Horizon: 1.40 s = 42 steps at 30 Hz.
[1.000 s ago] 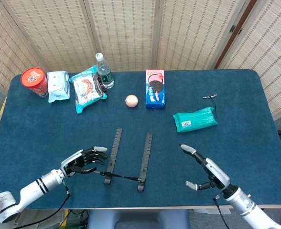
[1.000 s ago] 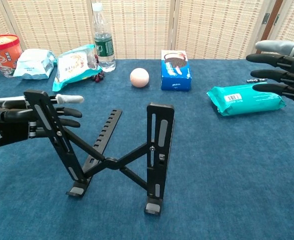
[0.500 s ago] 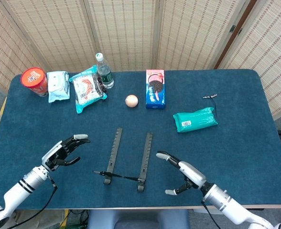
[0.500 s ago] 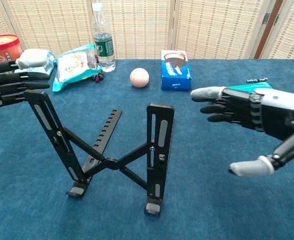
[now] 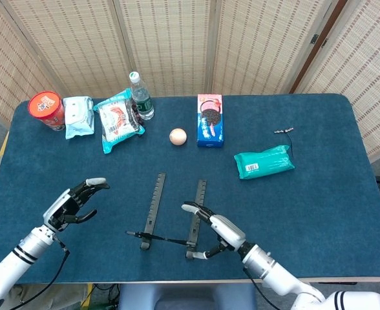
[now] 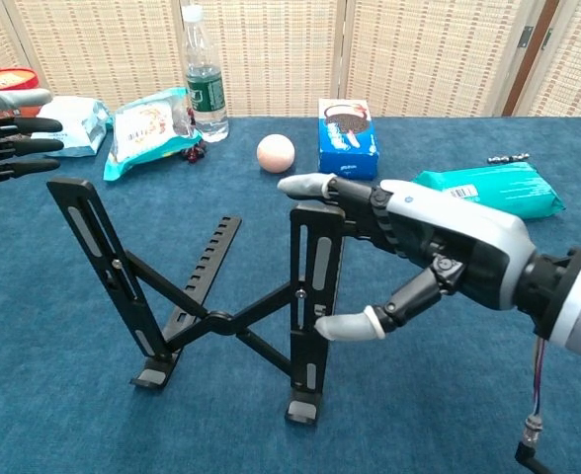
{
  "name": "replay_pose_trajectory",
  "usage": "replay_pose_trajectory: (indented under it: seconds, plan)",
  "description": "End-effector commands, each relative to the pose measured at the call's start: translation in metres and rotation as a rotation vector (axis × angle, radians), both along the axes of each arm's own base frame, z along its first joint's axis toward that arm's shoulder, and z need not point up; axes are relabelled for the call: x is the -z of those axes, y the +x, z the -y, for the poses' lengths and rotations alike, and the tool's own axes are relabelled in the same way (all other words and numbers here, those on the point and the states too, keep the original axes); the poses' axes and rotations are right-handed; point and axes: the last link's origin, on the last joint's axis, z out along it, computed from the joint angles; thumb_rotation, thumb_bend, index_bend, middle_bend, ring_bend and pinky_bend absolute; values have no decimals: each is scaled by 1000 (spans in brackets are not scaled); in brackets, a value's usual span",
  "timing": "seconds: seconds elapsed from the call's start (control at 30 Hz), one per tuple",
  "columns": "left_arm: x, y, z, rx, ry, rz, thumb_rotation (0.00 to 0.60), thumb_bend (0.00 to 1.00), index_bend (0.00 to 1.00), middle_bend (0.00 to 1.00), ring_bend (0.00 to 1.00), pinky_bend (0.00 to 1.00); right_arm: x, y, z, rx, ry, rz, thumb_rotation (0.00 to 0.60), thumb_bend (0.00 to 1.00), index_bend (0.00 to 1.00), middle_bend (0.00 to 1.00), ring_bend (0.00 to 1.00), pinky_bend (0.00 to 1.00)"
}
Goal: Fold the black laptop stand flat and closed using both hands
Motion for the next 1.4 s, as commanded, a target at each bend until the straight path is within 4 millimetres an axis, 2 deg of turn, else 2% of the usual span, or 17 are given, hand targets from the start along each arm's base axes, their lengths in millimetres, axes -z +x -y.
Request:
replay_pose_trajectory:
  seconds: [0.03,0.43,0.6,0.8,0.93,1.13,1.3,1.4]
  plan:
    - [-2,-2,1,0,9,-3,600,261,200,258,122,23,7,3,4,10,-19,3,600,90,0,0,0,53]
    - [-9,-9,4,-9,22,-8,600,260,200,258,122,19,18,2,20,89,-91,21,600,120,0,0,0,53]
    - [-10,-12,3,-6,31,-35,600,261,200,258,122,17,7,-15,30,212,-205,28,600,129,0,0,0,27]
    - [-9,-13,-2,15,46,-100,600,262,200,257,122,17,-24,-37,33,295,-432,71,600,133,0,0,0,0]
    - [-8,-12,-10,66,76,-229,600,263,200,254,122,14,-52,-50,30,197,-549,6,600,133,0,0,0,0]
    - [0,-7,-24,199,181,-537,600,262,200,243,122,14,-76,-61,29,-42,-631,-277,600,120,0,0,0,0]
    - [4,-2,-30,252,273,-710,600,263,199,240,122,14,-77,-65,37,-166,-652,-482,600,72,0,0,0,0]
    - [7,-3,-30,270,323,-802,600,262,193,237,122,13,-70,-67,44,-221,-652,-571,600,49,0,0,0,0]
